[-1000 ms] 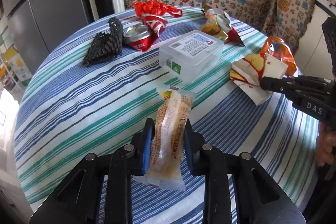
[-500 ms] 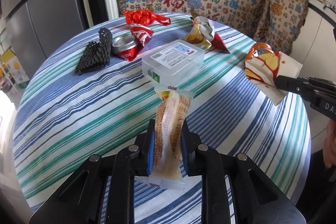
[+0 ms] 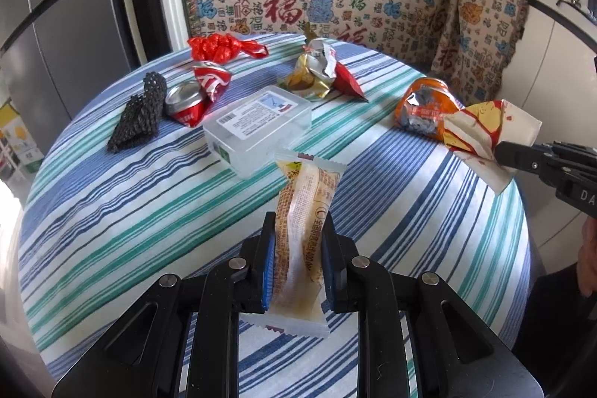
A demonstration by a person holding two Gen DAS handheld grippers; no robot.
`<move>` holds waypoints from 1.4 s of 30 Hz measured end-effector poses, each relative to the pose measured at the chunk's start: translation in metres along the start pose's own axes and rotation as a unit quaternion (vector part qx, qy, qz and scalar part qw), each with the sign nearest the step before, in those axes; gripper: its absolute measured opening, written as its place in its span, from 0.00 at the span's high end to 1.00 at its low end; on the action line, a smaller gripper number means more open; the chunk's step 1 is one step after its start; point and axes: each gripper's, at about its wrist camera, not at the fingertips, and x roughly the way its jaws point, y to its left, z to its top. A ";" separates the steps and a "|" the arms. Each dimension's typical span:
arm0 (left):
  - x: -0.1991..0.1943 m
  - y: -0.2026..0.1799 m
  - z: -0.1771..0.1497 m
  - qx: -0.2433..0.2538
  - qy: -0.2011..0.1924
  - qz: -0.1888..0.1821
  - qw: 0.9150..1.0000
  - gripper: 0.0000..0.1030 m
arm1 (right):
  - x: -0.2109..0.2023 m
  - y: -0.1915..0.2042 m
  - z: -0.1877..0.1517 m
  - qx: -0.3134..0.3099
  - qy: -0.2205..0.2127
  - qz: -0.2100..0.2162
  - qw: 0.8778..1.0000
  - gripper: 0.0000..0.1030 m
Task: Collect trash
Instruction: 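Carry both items over the blue wastebasket and open both tools to drop them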
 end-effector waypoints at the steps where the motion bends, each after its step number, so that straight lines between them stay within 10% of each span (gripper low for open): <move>1: 0.000 -0.002 0.000 0.001 0.000 -0.001 1.000 0.81 | -0.002 -0.002 -0.002 0.000 0.001 -0.001 1.000 0.95; 15: -0.006 -0.062 0.006 0.028 0.004 -0.052 0.998 0.81 | -0.030 -0.047 -0.017 0.026 -0.004 -0.025 0.999 0.95; 25: -0.006 -0.179 0.061 0.067 0.014 -0.168 0.983 0.81 | -0.089 -0.173 -0.027 0.096 -0.010 -0.139 0.986 0.95; 32: 0.047 -0.272 0.100 0.089 0.038 -0.242 0.965 0.81 | -0.085 -0.276 -0.043 0.121 0.041 -0.218 0.968 0.95; 42: 0.142 -0.368 0.111 0.099 0.094 -0.269 0.953 0.80 | -0.049 -0.360 -0.070 0.173 0.078 -0.213 0.959 0.94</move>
